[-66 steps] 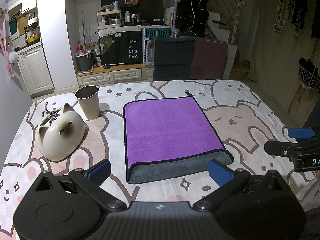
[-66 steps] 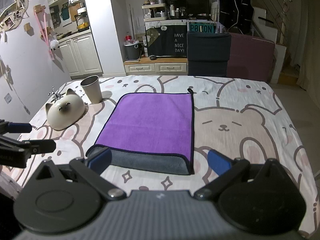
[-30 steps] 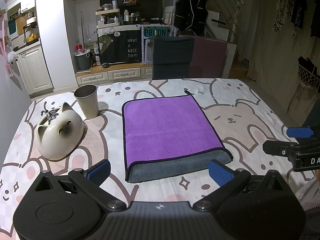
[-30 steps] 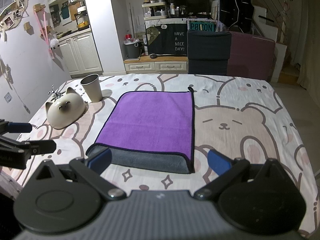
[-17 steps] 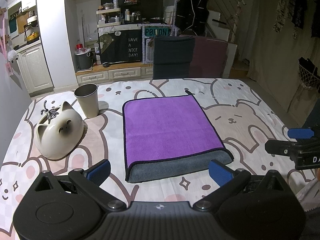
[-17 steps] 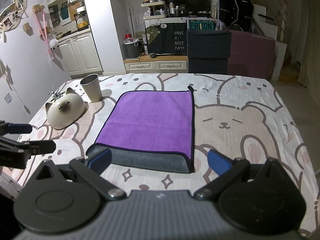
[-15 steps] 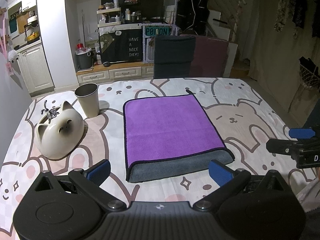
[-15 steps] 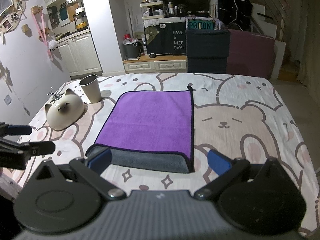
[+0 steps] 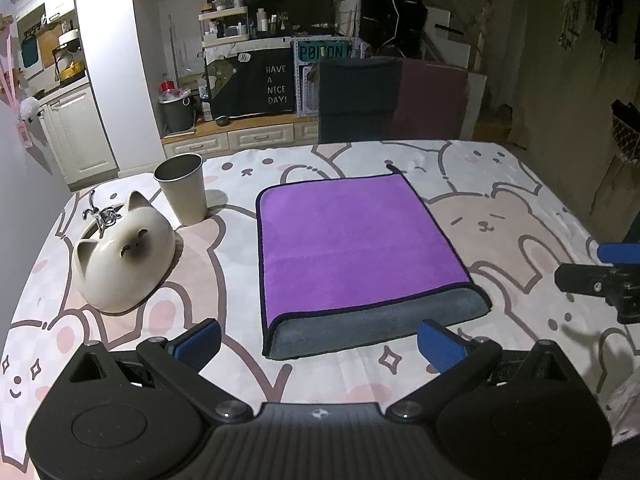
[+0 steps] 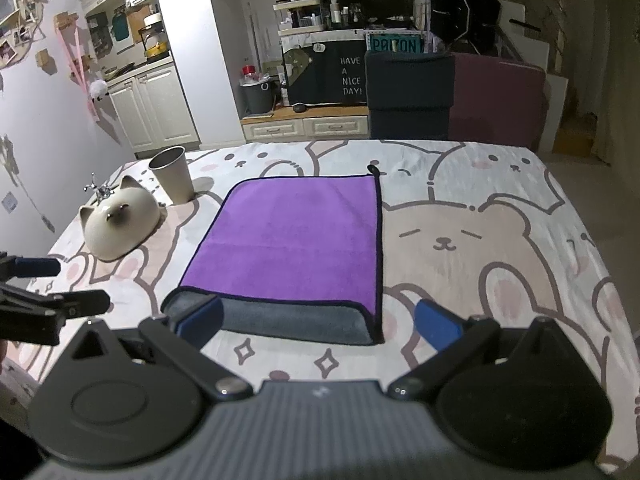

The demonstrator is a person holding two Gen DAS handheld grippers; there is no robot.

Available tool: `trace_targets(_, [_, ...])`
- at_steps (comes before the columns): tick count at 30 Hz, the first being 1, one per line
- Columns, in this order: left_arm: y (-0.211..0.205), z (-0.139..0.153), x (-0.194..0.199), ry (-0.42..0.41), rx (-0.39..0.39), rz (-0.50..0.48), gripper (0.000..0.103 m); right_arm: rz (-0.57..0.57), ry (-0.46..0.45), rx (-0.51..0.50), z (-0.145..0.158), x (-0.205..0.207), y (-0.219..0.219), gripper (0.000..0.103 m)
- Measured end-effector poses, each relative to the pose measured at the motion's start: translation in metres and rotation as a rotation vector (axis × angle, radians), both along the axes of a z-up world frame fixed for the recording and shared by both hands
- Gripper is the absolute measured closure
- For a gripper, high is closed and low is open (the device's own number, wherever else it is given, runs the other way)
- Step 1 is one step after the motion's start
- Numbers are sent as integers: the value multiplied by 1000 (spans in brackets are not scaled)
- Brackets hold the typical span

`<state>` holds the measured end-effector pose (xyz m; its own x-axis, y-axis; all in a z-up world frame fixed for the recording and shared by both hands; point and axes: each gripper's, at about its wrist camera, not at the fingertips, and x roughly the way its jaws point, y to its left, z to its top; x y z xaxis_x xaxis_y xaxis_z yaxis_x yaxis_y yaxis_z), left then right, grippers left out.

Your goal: Fold towel

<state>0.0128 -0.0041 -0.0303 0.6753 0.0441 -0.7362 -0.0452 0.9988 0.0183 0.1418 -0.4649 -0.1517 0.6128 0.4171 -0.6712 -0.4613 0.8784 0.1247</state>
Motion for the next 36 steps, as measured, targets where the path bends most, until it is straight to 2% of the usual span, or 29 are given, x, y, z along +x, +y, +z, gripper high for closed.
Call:
trace_targets(9, [7,-15,11,29,-6,41,0,30,38,1,-16,13,4,1])
trace_targets(14, [7,-25,17,36,19,44,0,33,63,-5,-29,23,8,0])
trace_targets(18, [9,-39,28,76,29,35,0,46,103,-32,-43,33,14,0])
trace_targets(26, [20,-67,49,127,1,46,0,79,116,-104,-72,48,27,1])
trace_targets(36, [26,-102,76,167,-77,-57,0,59,169,-105,-103,78,31,1])
